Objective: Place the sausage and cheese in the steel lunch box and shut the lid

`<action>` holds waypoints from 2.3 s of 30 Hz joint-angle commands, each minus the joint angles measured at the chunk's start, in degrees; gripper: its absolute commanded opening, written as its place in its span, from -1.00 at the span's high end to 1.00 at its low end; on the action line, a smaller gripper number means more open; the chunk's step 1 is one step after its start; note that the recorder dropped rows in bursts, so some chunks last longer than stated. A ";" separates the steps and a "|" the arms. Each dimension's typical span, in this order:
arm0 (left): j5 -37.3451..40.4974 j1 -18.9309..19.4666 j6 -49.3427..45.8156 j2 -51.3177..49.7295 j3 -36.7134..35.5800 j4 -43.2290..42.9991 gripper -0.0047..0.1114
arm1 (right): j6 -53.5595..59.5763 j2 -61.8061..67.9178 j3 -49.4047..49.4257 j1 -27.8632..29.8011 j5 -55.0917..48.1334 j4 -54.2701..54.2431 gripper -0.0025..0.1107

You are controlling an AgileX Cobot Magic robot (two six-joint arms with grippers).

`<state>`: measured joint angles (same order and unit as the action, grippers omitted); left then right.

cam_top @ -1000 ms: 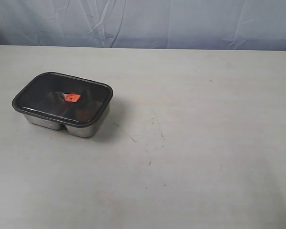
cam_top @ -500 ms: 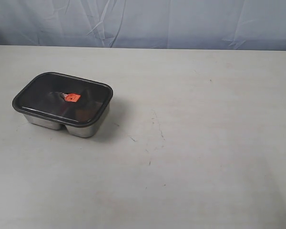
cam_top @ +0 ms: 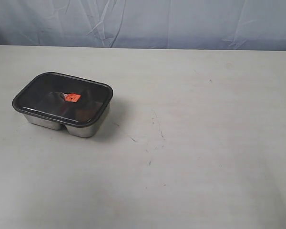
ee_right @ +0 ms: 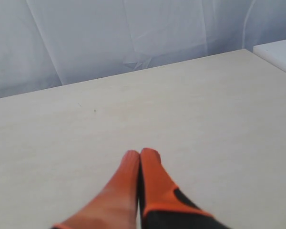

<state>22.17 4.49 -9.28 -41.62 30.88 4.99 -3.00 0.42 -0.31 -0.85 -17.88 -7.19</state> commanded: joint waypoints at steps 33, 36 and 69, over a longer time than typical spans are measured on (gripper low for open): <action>-10.42 -0.03 9.28 41.62 -30.88 -0.23 0.92 | 0.03 -0.42 0.31 0.25 0.20 -1.08 0.97; -10.42 -0.03 9.28 41.62 -30.88 -0.23 0.92 | 0.03 -0.42 0.31 0.25 0.20 -1.08 0.97; -10.42 -0.03 9.28 41.62 -30.88 -0.23 0.92 | 0.03 -0.42 0.31 0.25 0.32 -1.08 0.97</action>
<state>12.31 4.49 0.00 -0.34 0.21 4.42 -3.00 0.42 -0.29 -0.85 -17.98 -8.30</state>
